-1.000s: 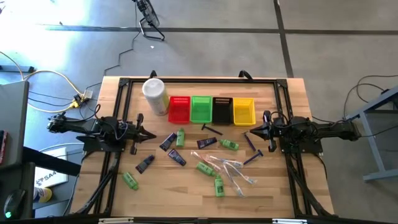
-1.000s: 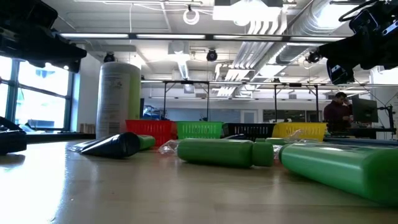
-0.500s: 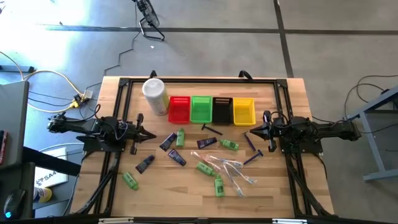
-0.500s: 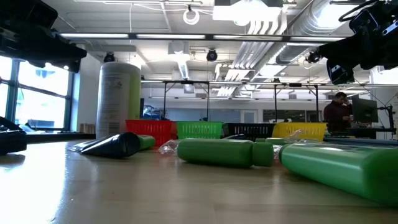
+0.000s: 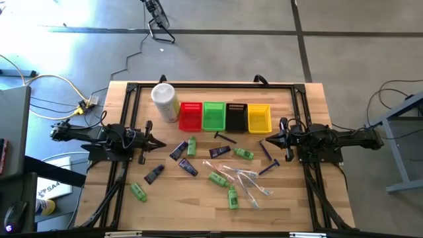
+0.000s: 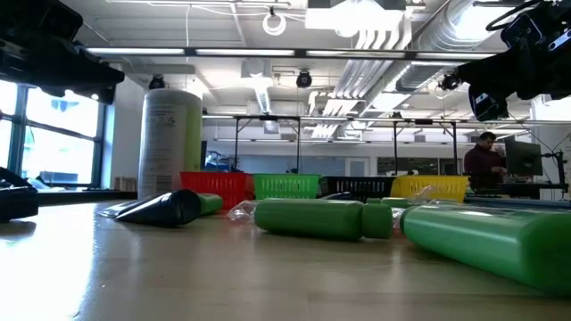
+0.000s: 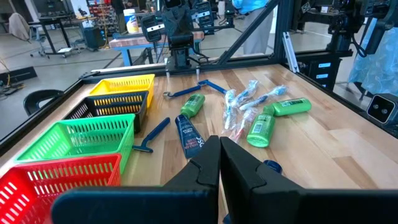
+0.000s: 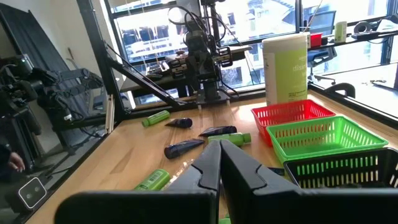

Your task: Pick & Place Travel size toiletries

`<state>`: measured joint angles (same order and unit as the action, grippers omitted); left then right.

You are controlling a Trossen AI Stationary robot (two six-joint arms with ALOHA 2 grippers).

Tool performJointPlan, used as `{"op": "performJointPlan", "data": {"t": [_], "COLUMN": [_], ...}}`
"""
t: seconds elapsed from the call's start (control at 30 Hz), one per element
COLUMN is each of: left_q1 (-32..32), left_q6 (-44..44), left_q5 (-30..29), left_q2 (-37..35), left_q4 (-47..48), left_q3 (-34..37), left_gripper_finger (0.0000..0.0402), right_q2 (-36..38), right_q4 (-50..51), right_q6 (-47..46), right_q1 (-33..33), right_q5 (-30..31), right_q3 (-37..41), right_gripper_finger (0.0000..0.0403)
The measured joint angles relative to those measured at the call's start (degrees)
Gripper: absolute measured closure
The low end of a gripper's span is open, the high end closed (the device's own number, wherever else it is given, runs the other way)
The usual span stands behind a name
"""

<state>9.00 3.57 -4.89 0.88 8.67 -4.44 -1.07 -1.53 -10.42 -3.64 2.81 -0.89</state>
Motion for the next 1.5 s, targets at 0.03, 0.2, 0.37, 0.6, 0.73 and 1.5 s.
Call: {"op": "performJointPlan", "data": {"t": [0.03, 0.2, 0.37, 0.6, 0.73, 1.5], "left_q1": [0.00, -0.01, -0.01, 0.01, -0.01, 0.01], "left_q6": [0.00, 0.00, 0.00, 0.00, 0.00, 0.00], "left_q5": [0.00, 0.00, 0.00, 0.00, 0.00, -0.01], "left_q2": [-0.02, -0.01, -0.01, -0.01, -0.01, -0.01], "left_q4": [0.00, 0.01, 0.00, 0.00, 0.01, -0.02], "left_q3": [0.00, -0.01, -0.01, 0.01, 0.00, 0.00], "left_gripper_finger": [0.0394, 0.0394, 0.0394, 0.0394, 0.0394, 0.0394], "right_q2": [0.01, 0.01, 0.00, -0.01, 0.01, -0.01], "right_q4": [0.01, -0.01, 0.00, -0.01, 0.01, -0.01], "right_q6": [-0.01, 0.01, 0.01, -0.01, 0.00, 2.99], "right_q1": [0.00, 0.00, 0.00, 0.00, 0.00, 0.02], "right_q5": [0.00, 0.00, 0.00, 0.00, 0.00, 0.03], "right_q3": [0.02, 0.00, 0.00, 0.02, 0.01, 0.02], "right_gripper_finger": [0.0400, 0.0400, 0.0400, 0.0400, 0.0400, 0.0400]}}
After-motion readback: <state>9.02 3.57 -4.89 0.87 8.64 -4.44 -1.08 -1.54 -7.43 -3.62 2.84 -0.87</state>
